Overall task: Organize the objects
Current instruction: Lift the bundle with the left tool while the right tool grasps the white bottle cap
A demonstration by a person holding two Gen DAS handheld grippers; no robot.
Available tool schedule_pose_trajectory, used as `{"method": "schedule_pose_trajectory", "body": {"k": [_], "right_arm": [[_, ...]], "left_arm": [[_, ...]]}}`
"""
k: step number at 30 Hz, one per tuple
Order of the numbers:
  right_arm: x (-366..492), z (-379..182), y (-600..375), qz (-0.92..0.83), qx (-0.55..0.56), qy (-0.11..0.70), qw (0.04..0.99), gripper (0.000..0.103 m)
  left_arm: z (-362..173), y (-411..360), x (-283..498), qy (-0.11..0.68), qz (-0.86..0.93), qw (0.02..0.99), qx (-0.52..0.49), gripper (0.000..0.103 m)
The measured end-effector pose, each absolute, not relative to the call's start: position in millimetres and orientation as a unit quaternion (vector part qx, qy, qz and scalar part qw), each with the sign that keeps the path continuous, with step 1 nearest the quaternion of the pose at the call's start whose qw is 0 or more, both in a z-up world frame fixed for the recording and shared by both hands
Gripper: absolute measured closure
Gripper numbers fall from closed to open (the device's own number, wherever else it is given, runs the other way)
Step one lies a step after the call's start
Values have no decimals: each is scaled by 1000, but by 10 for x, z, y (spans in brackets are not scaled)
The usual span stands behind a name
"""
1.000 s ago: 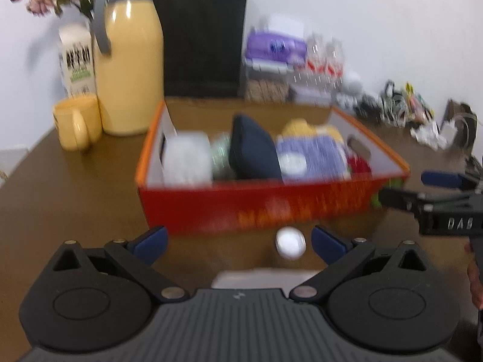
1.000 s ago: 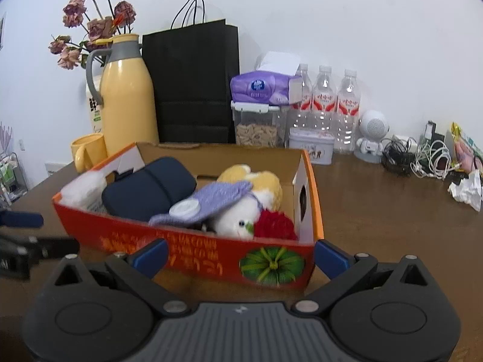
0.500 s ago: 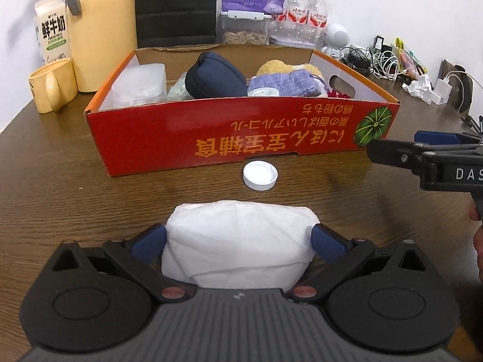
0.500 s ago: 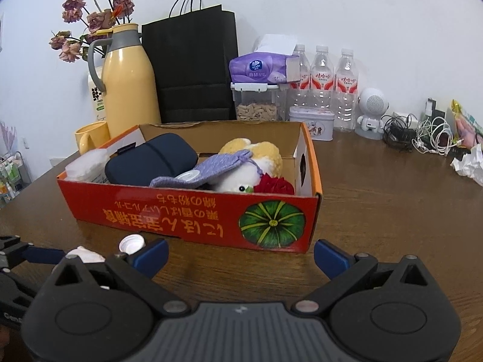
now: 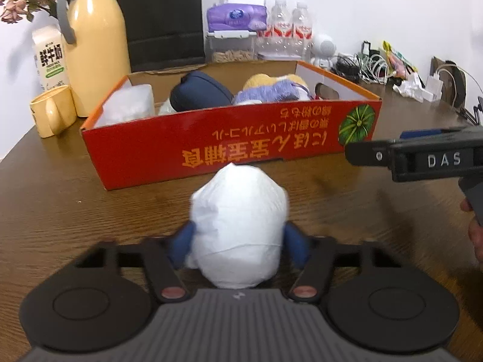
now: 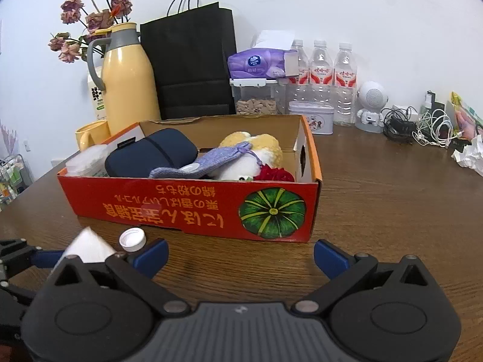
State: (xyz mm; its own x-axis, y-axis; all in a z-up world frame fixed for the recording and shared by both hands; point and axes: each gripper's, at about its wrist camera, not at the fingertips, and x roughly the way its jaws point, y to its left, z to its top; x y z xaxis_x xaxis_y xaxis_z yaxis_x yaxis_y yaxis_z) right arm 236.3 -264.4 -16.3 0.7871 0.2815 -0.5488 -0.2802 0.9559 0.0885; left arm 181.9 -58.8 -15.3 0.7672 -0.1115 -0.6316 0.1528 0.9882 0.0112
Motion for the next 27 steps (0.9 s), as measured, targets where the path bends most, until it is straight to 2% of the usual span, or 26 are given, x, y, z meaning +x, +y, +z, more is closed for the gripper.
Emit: {"method": "schedule_pose_trajectory", "body": {"k": [3, 16, 21, 23, 27], "right_arm": [[2368, -179, -2643, 144, 0, 293, 945, 0], [2308, -196, -2277, 177, -31, 286, 941, 2], [2366, -194, -1957, 201, -46, 289, 935, 12], [2395, -203, -1846, 210, -52, 295, 931, 23], [2442, -240, -1632, 220, -65, 303, 925, 35]], "left_arm": [[-135, -530, 1827, 332, -71, 941, 12, 50], [94, 28, 1708, 283, -28, 958, -35, 50], [129, 199, 1660, 272, -20, 961, -42, 50], [126, 248, 1648, 270, -20, 962, -46, 50], [95, 328, 1659, 270, -22, 961, -55, 54]]}}
